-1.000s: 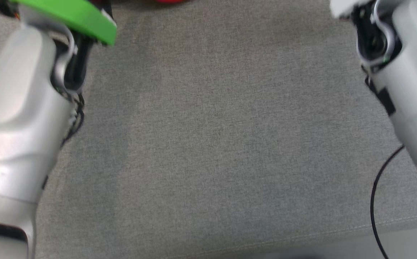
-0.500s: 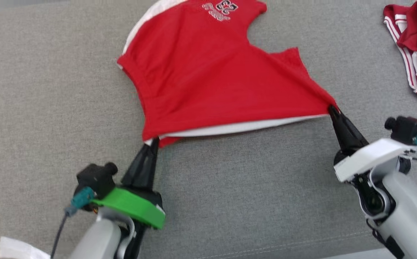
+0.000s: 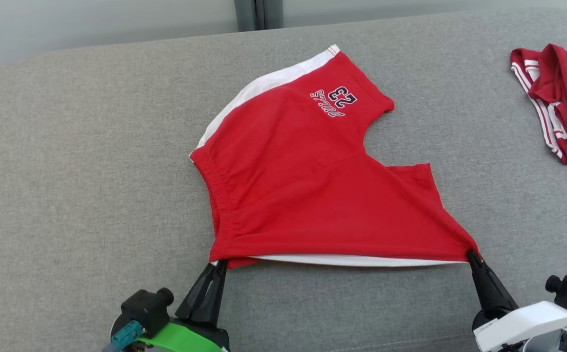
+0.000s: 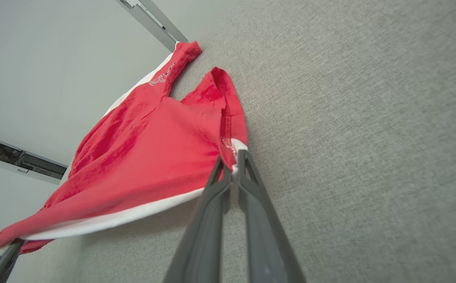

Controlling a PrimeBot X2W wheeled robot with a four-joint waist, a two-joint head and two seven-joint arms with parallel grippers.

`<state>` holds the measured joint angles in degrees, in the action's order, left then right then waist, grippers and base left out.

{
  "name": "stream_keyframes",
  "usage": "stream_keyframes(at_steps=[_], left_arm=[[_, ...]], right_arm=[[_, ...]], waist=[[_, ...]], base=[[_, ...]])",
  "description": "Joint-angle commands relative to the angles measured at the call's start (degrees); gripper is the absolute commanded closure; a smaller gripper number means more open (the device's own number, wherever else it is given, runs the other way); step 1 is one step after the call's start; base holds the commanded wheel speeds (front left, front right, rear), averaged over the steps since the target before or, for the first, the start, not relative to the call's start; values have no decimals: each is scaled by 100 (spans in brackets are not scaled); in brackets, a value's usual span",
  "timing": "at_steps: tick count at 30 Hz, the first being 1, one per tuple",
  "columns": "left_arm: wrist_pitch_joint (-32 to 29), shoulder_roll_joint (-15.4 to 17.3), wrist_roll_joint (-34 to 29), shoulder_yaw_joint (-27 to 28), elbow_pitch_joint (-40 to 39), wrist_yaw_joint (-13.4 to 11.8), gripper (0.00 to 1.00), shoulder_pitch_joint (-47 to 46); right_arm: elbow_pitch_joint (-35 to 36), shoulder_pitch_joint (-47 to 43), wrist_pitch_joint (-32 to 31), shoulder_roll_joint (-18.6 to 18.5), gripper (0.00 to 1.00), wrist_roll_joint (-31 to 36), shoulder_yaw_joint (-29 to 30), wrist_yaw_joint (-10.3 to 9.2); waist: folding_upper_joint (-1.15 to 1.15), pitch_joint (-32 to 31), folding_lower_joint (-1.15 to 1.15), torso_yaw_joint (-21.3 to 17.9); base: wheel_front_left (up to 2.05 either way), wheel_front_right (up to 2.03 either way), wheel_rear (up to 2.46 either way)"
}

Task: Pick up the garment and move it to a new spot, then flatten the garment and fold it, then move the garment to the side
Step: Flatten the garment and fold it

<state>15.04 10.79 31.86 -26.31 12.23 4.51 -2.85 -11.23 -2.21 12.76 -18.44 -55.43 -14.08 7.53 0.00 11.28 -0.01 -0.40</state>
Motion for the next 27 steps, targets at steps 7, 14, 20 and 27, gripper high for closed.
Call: stream_keyframes(at_steps=[7, 14, 20, 27], left_arm=[[15, -120, -265, 59, -182, 101, 100, -15], [14, -230, -482, -160, -162, 221, 100, -628], [14, -368, -572, -342, 43, 277, 100, -1451], [7, -537, -424, -511, 619, 301, 100, -2565]], right_arm=[[550, 48, -426, 227, 100, 698, 792, -8], [654, 943, -1062, 167, 100, 1168, 1220, -7], [354, 2120, -1566, 41, 100, 1463, 1273, -6], [-720, 3892, -1811, -83, 100, 1861, 989, -4]], waist=[[0, -63, 1, 98], [0, 166, 1, 419], [0, 553, 1, 724], [0, 1149, 1, 1079]], base=[[0, 0, 0], [0, 0, 0], [0, 0, 0], [0, 0, 0]])
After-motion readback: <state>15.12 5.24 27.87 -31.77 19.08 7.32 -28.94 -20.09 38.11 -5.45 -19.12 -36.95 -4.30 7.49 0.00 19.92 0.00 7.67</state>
